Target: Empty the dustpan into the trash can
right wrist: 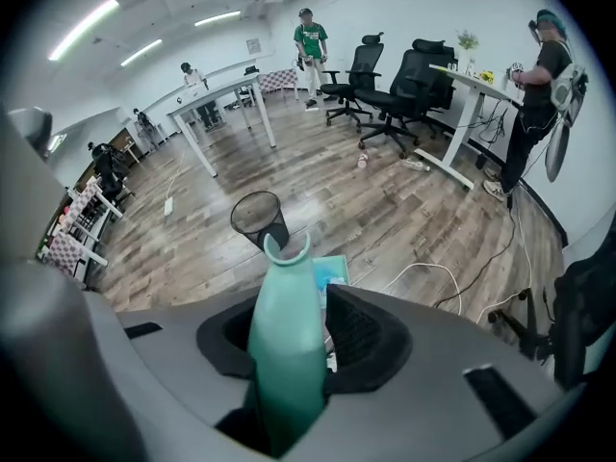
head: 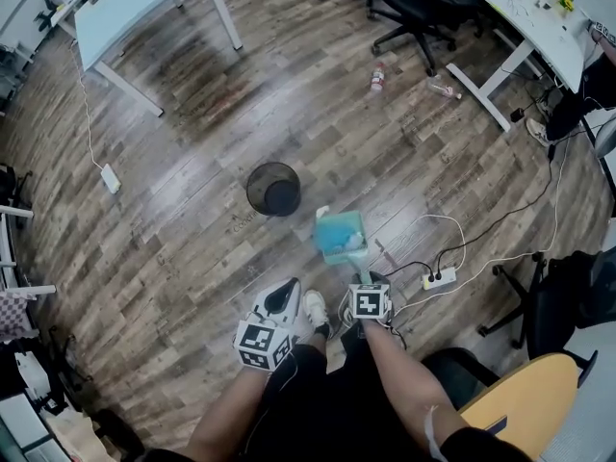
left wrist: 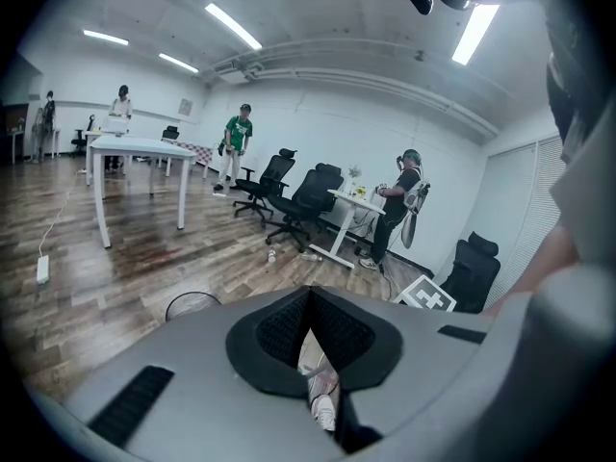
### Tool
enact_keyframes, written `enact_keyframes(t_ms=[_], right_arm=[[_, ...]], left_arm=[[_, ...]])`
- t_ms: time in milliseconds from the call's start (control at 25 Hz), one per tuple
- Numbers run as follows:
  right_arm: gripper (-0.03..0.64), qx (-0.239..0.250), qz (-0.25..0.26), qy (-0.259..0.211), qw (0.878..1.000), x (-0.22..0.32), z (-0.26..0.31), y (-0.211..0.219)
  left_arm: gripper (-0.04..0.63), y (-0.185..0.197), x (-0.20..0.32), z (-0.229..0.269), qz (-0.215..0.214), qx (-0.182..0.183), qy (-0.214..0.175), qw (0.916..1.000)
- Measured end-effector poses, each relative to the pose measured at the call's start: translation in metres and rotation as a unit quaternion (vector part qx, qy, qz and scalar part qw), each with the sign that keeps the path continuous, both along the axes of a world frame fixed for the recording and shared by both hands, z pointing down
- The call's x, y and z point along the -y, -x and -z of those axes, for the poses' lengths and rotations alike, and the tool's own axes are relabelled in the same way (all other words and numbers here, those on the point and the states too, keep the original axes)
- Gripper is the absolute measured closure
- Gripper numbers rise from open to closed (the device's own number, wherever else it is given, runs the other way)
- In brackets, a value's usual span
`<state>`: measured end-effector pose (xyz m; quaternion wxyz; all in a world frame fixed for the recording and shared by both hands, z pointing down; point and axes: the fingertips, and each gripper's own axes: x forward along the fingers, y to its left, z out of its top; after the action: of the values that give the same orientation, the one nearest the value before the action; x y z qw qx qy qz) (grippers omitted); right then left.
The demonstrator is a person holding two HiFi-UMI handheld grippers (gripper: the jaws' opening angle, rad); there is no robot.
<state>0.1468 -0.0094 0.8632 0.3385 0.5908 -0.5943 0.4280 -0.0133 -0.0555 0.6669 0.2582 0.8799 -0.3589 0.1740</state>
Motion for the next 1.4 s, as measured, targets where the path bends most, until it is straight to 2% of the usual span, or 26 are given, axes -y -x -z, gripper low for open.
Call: enact_keyframes(t_ms=[120, 360, 640, 1040, 1400], right_arm=[[0.508, -0.010, 0.001, -0.006, 1.000, 0.002, -0.001, 0.000], [0.515, -0.034, 0.013, -0.011, 0.999, 0.005, 0.001, 0.002], [0.518, -0.040, 0.015, -0.017, 0.999, 0.006, 0.004, -0.006], [0.518, -0.040, 0.008, -0.057, 0.997, 0.012, 0.028, -0.018], [0.518, -0.049, 0.008, -0.088, 0.995, 0.017, 0.059, -0.036]], left_arm=[[0.583, 0.005, -0.001, -0.002, 0.008, 0.002, 0.003, 1.0000], [0.583, 0.016, -0.004, -0.009, 0.021, 0.006, 0.010, 0.9997], [0.583, 0.018, -0.005, -0.015, 0.025, 0.008, 0.017, 0.9995], [0.583, 0.021, -0.009, -0.022, 0.027, 0.012, 0.027, 0.9992], [0.583, 0.015, -0.007, -0.012, 0.023, 0.011, 0.017, 0.9995]])
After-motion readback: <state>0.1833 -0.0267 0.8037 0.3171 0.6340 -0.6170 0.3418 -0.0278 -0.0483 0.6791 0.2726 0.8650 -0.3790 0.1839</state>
